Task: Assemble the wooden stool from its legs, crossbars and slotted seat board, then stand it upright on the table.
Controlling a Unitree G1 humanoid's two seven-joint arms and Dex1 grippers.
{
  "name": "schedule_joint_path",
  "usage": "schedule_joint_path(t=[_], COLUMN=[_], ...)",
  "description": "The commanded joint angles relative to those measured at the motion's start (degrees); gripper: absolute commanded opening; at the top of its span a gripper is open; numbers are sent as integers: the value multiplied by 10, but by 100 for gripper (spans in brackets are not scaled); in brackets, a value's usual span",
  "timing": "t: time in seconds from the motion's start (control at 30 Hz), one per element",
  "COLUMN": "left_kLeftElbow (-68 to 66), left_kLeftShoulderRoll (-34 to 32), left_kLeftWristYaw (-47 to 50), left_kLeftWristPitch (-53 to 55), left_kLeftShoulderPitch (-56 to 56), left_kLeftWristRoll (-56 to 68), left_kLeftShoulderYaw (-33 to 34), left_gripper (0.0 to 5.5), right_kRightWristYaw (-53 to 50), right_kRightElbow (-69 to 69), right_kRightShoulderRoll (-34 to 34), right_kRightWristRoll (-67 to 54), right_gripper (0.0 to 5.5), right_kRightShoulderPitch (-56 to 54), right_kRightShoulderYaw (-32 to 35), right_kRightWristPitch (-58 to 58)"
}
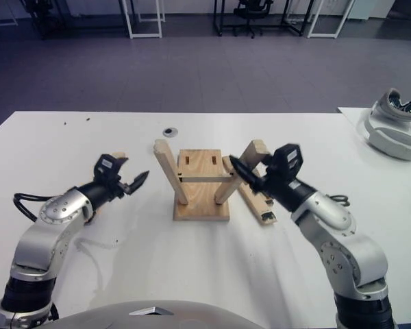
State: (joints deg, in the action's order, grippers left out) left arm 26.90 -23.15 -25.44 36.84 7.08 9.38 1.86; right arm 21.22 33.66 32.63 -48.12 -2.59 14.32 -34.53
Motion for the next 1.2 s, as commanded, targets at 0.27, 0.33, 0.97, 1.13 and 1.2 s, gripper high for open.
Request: schedule_joint_path(t=[0.27, 0.33, 0.97, 1.13, 1.2], left_kLeftElbow=[4, -19, -109, -64, -60], left_kLeftShoulderRoll=[99, 121, -36, -240, -291], left_kLeftWristYaw=[33, 37, 19, -111, -142], left_kLeftWristPitch=[54, 55, -11, 4, -9], left_kLeftShoulderPitch=[255, 195, 148, -125, -174], left_kLeftWristRoll=[237, 224, 258, 125, 83], left_kLeftShoulderYaw=[54, 3, 184, 72, 48], left_gripper=[376, 376, 376, 376, 376], right_kRightWristYaw=[-53, -54, 3, 75, 60], right_kRightElbow=[-129, -128, -210, -102, -113], right_kRightShoulderRoll=[5, -5, 6, -33, -68], right_kRightWristRoll=[-124, -74, 58, 26, 57], right_gripper=[311, 311, 311, 311, 311], right_kRightShoulderPitch=[-213, -147, -107, -84, -116], right_kRightShoulderYaw=[-8, -68, -109, -248, -282], right_kRightWristPitch=[-73, -82, -49, -135, -141])
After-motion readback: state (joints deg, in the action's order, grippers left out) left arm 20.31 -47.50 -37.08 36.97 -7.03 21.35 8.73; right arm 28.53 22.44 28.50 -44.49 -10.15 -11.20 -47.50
